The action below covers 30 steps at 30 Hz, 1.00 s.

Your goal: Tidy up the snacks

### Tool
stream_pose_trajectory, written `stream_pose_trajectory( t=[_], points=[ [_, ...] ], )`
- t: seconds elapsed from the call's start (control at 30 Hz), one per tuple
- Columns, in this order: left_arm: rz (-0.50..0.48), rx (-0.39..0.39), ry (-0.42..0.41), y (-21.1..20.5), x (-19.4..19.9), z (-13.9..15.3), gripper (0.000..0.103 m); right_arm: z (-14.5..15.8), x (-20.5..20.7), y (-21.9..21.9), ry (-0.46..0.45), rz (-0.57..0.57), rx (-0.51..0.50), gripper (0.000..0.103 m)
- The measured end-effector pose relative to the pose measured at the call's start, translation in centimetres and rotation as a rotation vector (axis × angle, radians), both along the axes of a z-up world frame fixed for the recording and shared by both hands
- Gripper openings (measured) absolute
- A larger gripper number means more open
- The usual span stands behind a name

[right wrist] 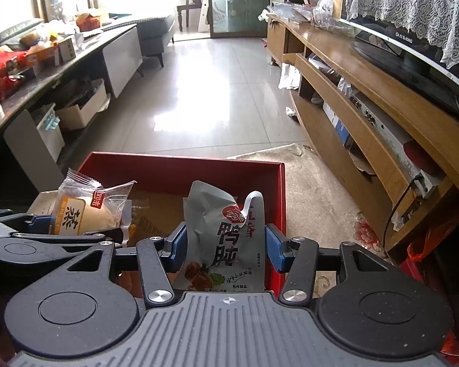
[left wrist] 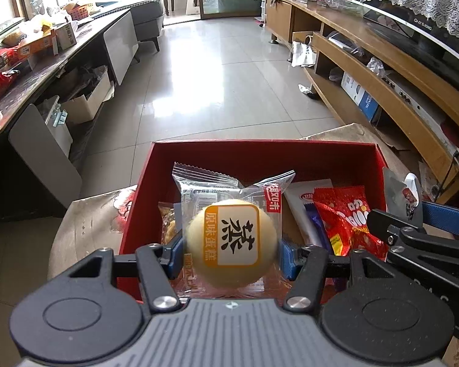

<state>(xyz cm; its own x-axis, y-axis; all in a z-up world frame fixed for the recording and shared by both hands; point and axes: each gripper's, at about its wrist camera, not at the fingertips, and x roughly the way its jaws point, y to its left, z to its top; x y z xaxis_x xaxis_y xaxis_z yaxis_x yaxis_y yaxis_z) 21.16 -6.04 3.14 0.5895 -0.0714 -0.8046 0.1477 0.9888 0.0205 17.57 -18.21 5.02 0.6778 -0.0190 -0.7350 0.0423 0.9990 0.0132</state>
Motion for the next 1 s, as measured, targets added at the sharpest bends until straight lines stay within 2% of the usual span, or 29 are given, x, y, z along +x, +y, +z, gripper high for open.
stream_pose_trajectory(
  t=[0.37,1.0],
  points=[
    [0.024,0.015,0.023,-0.1,2.5,-1.6,0.057,-1.3,2.3,0.0,0.03,0.002,-0.001,0.06],
    [0.008,0.043,0.013,-1.0,3.2,-2.2,0.057,-3.2,4.1,-0.4,0.082,-0.008,0.008,0.06]
  ],
)
